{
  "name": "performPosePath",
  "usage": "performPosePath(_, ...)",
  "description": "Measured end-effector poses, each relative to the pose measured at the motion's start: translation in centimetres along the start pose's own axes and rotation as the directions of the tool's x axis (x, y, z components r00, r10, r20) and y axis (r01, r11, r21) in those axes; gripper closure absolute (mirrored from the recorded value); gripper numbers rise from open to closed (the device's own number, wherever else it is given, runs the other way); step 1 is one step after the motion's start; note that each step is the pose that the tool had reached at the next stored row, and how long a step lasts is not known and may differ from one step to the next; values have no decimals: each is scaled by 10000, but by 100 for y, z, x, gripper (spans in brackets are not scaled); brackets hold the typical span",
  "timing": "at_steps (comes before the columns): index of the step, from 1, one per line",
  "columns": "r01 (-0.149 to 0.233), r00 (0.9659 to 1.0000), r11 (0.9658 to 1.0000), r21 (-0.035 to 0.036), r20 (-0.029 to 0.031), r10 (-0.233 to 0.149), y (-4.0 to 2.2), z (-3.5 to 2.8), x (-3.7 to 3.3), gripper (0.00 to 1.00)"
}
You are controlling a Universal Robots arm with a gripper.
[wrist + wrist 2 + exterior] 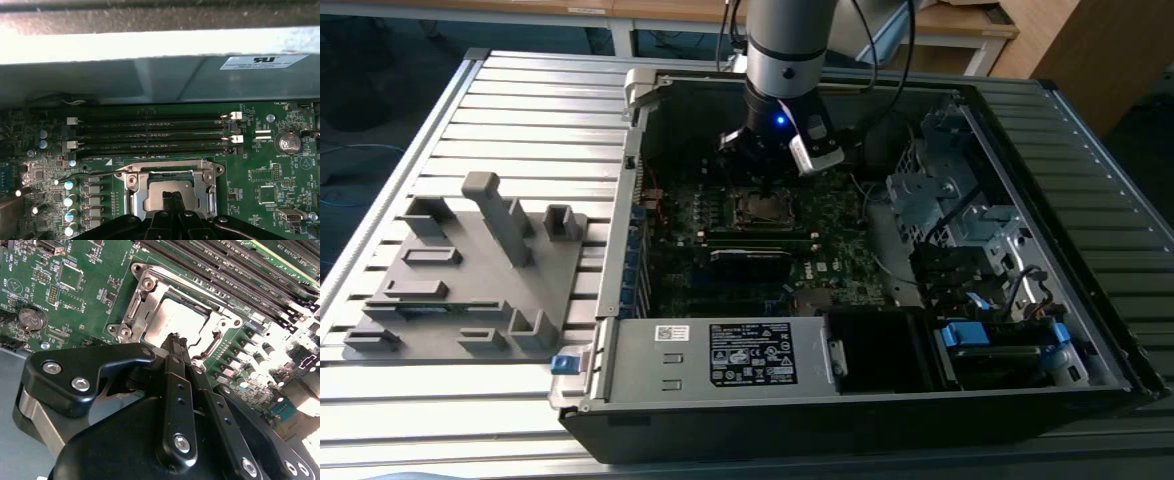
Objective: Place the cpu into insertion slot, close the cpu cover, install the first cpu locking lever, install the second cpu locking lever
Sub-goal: 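Close the cpu cover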
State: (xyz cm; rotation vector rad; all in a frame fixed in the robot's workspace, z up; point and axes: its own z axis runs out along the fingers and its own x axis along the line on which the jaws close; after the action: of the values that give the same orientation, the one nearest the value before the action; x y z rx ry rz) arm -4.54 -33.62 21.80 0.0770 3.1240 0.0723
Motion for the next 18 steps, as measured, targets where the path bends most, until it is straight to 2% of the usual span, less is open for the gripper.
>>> performPosePath(6, -29, 10000, 10000, 7, 5, 29, 2, -42, 0, 89)
performPosePath(11, -37, 10000, 10000, 5, 53, 37, 2, -40, 0, 89)
performPosePath(14, -45, 10000, 10000, 7, 61, 45, 2, -39, 0, 89)
performPosePath(16, -83, 9999, 10000, 43, 67, 83, 2, -38, 0, 89)
performPosePath(18, -120, 9999, 9998, 135, 74, 119, 2, -38, 0, 89)
